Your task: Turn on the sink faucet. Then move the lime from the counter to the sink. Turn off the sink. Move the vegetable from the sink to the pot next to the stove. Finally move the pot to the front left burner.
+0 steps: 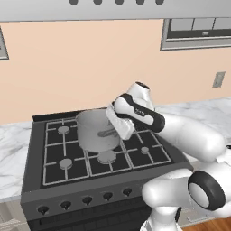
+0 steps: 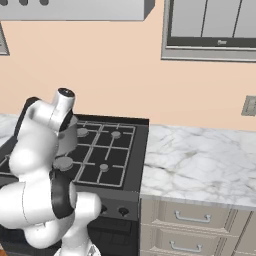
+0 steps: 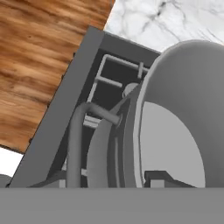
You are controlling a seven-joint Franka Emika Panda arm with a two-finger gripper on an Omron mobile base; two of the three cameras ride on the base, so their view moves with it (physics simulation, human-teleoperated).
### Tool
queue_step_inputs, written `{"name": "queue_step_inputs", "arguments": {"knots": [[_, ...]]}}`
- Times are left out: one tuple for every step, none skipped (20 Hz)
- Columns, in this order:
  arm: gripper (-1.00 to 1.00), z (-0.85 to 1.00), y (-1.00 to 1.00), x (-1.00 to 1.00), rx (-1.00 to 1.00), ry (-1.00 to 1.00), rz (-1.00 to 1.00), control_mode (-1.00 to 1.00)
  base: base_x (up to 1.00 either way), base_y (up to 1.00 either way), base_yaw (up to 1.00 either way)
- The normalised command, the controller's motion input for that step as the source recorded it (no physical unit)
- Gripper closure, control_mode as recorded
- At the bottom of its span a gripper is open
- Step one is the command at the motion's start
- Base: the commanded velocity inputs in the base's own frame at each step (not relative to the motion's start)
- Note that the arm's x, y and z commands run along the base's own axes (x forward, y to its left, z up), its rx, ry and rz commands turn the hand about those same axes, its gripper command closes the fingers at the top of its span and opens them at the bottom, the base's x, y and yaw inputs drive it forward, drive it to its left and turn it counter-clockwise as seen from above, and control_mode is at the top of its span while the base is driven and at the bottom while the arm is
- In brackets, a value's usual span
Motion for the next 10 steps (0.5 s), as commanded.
{"name": "queue_step_inputs", "arguments": {"knots": [[1.00, 0.00, 0.87, -0.38, -0.02, 0.00, 0.33, -1.00, 0.00, 0.00, 0.00], [1.00, 0.00, 0.86, -0.36, -0.02, 0.00, 0.33, -1.00, 0.00, 0.00, 0.00], [1.00, 0.00, 0.79, -0.39, -0.01, 0.00, 0.33, -1.00, 0.00, 0.00, 0.00], [1.00, 0.00, 0.80, -0.41, -0.01, 0.00, 0.32, -1.00, 0.00, 0.00, 0.00], [1.00, 0.00, 0.79, -0.42, 0.00, 0.00, 0.31, -1.00, 0.00, 0.00, 0.00], [1.00, 0.00, 0.76, -0.37, -0.01, 0.00, 0.31, -1.00, 0.00, 0.00, 0.00], [1.00, 0.00, 0.69, -0.37, -0.01, 0.00, 0.31, -1.00, 0.00, 0.00, 0.00], [1.00, -0.03, 0.68, -0.28, 0.00, 0.00, 0.29, -1.00, 0.00, 0.00, 0.00], [1.00, -0.05, 0.51, -0.22, 0.00, -0.02, 0.24, -1.00, 0.00, 0.00, 0.00], [1.00, -0.10, 0.30, -0.07, 0.00, -0.03, 0.17, -1.00, 0.00, 0.00, 0.00]]}}
